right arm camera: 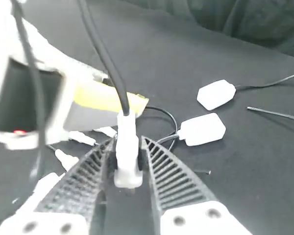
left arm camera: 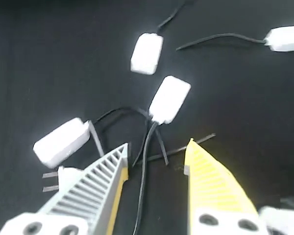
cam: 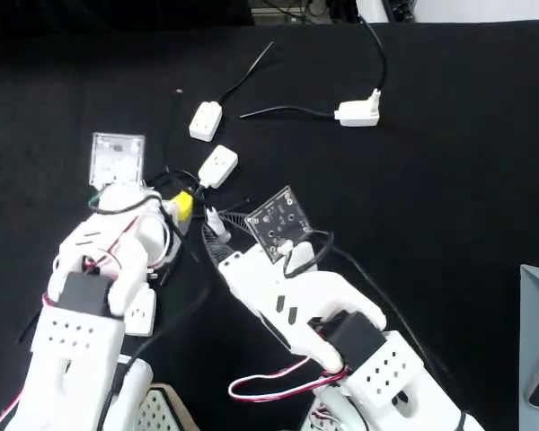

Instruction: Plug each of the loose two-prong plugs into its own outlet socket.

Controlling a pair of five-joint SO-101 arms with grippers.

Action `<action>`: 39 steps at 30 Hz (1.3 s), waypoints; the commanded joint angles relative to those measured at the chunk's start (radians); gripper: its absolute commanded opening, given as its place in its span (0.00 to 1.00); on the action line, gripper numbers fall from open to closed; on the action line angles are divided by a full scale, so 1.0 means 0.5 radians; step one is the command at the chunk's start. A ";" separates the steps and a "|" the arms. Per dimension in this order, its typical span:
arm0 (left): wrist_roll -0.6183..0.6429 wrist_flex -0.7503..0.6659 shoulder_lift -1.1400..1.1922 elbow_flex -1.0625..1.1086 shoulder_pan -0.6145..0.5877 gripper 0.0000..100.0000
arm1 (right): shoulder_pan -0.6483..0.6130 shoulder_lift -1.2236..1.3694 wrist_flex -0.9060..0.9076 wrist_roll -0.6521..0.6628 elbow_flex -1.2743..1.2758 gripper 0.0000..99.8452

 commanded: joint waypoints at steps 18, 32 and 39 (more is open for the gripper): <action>-0.635 0.046 -0.991 0.354 0.351 0.19 | -0.163 -0.026 0.178 0.058 -0.017 0.01; -0.651 -0.052 -0.973 0.339 0.032 0.19 | 0.117 -0.029 0.181 0.052 -0.014 0.01; -0.641 -0.117 -0.660 0.250 -0.087 0.19 | 0.414 -0.026 0.181 0.049 -0.014 0.01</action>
